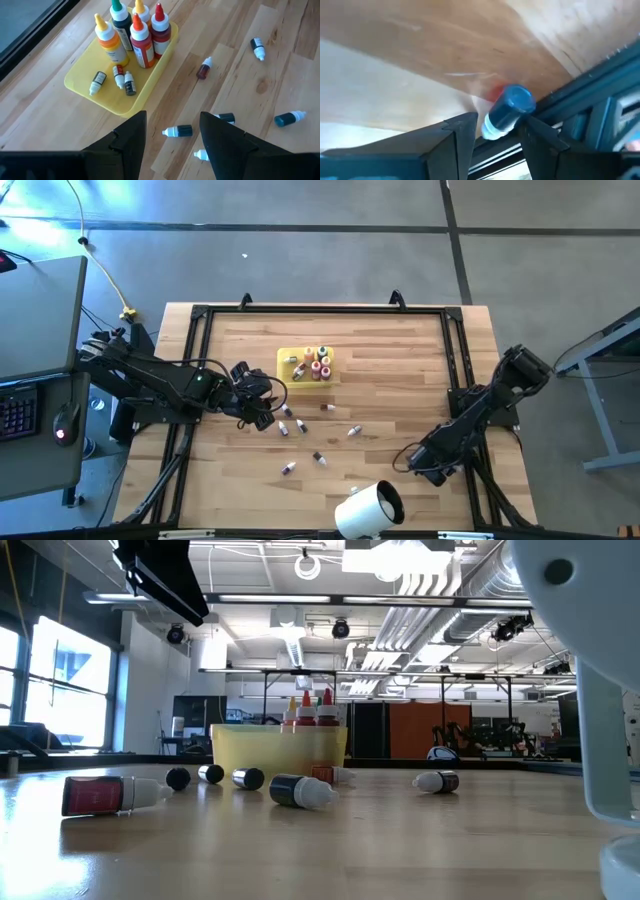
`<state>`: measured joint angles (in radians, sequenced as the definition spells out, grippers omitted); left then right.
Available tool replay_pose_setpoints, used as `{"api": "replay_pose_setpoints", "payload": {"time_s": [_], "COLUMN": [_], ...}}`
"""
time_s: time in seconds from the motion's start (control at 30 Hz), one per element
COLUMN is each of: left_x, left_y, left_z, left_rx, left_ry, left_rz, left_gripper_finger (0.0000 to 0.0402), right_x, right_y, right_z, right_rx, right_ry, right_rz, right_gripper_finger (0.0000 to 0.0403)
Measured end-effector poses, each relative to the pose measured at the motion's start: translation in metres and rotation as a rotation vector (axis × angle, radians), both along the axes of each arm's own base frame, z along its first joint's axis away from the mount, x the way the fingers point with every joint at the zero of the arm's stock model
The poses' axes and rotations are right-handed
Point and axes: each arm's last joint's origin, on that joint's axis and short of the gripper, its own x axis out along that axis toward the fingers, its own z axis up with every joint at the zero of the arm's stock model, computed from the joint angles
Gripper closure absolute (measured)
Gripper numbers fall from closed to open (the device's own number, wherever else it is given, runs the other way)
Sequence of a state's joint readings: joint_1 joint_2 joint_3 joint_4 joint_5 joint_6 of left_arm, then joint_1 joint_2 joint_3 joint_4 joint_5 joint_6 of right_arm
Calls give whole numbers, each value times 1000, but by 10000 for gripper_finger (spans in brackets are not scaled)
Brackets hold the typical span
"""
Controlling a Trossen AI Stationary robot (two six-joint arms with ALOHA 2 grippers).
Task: Pick & Place food coloring
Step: Put the right small blue food coloring bottle into the yellow container
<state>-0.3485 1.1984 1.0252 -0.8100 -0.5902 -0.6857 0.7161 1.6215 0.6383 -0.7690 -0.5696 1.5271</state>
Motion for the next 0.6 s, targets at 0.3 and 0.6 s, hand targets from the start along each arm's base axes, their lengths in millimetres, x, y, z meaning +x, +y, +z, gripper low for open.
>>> {"api": "replay_pose_setpoints", "payload": {"time_s": [0.3, 0.6], "left_x": [0, 0], "left_y": [-1, -1], "left_z": [0, 0], "left_rx": [-20, -20], "left_ry": [7, 7], "left_rz": [-14, -14], "left_gripper_finger": [220, 220], "right_x": [-3, -2], "right_y": [-5, -5], "right_z": [1, 1], "right_rx": [-67, -85], "right_ry": [15, 2], "right_rz": [17, 23], "right_gripper_finger": [262, 318]}}
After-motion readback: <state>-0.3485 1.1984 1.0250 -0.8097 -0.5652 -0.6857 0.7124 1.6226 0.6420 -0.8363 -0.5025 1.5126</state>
